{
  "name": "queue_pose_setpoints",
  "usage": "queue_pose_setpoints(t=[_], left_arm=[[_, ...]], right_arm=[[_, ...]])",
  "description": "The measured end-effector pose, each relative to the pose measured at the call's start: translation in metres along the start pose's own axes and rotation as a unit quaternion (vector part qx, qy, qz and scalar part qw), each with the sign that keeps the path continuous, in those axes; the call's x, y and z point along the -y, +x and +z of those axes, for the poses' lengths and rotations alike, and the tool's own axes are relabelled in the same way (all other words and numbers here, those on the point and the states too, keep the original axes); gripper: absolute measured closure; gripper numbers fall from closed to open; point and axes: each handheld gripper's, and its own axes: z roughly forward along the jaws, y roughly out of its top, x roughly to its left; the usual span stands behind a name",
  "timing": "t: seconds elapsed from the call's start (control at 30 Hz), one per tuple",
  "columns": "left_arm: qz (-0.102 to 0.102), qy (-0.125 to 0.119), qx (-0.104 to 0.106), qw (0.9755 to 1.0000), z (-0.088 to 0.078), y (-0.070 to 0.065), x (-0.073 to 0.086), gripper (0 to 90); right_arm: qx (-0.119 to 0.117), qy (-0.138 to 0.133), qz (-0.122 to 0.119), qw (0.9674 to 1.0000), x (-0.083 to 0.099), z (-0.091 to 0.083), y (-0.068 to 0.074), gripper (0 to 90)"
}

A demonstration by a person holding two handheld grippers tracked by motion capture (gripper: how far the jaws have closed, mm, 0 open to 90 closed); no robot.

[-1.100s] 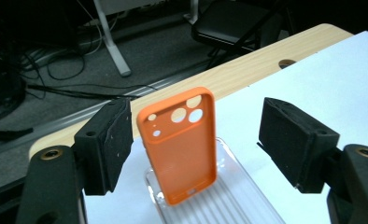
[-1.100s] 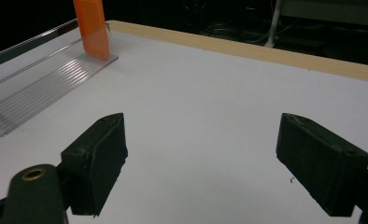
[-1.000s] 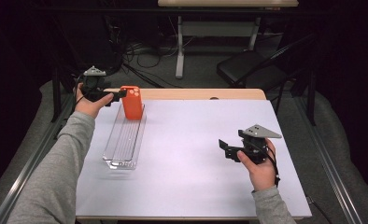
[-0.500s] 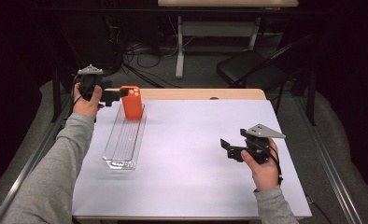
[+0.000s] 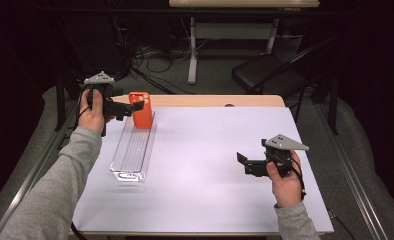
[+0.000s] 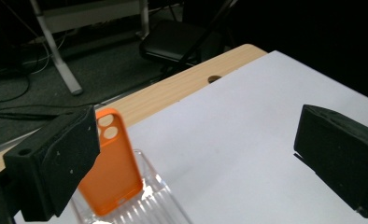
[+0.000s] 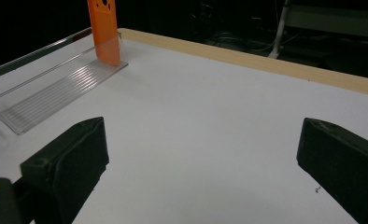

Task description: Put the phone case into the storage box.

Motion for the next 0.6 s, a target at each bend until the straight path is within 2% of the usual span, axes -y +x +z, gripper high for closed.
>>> queue_pose_setpoints(t=[0.1,0.3,0.6], left_arm=[[0.003,-0.001,0.011,0.9999,-0.003,-0.007,0.0,0.5],[0.007,0.001,0.014,0.9999,-0.008,-0.016,0.0,0.5],[-0.006,-0.013,0.025,0.9996,-0.018,-0.029,0.006,0.5]], right_arm=[[0.0,-0.004,0.0,1.0,-0.001,-0.002,0.0,0.6],[0.001,-0.005,0.003,1.0,-0.002,-0.006,-0.001,0.0],[0.004,-0.005,0.0,1.0,-0.004,-0.011,-0.001,0.0]])
